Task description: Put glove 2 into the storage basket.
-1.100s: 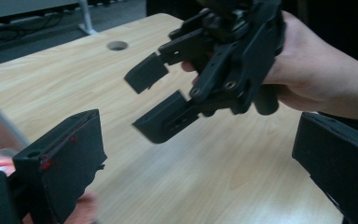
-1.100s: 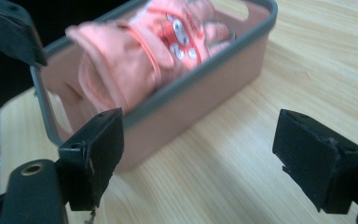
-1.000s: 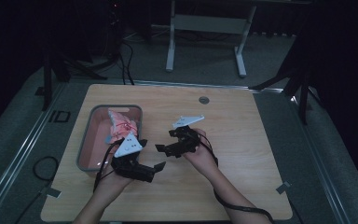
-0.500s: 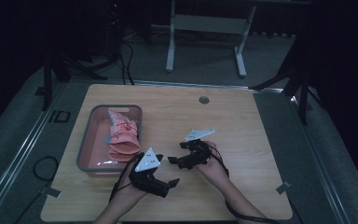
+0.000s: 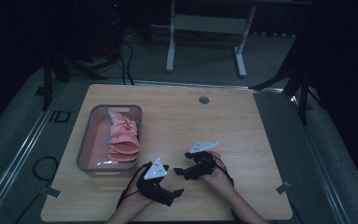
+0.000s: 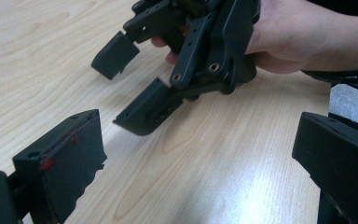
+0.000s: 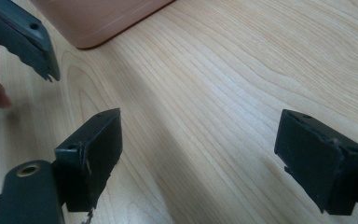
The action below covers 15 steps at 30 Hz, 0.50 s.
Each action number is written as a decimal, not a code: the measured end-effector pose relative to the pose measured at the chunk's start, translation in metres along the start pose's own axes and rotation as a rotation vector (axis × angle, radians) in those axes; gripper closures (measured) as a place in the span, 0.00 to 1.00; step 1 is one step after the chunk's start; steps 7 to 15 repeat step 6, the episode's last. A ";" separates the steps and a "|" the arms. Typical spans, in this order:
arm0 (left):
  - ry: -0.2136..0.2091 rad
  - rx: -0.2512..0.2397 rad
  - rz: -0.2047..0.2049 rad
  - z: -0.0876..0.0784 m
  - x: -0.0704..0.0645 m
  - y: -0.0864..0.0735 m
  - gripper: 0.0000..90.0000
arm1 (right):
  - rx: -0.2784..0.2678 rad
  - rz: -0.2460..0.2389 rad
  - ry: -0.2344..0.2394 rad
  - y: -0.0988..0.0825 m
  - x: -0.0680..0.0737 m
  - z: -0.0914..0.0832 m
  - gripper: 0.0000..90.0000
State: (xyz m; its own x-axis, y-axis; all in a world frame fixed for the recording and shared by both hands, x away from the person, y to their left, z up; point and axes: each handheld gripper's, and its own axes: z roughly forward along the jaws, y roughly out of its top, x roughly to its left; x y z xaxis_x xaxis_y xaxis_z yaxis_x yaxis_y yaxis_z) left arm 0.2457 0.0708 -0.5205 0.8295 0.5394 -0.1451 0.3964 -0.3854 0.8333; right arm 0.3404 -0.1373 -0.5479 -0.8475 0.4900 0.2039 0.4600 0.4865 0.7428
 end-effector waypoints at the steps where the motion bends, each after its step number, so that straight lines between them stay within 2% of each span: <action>1: -0.004 0.002 -0.005 0.001 0.001 -0.002 0.03 | -0.003 -0.004 -0.003 -0.001 0.000 0.000 0.17; 15: -0.005 0.004 -0.009 0.002 0.001 -0.004 0.03 | -0.004 -0.014 -0.006 -0.002 -0.001 0.000 0.17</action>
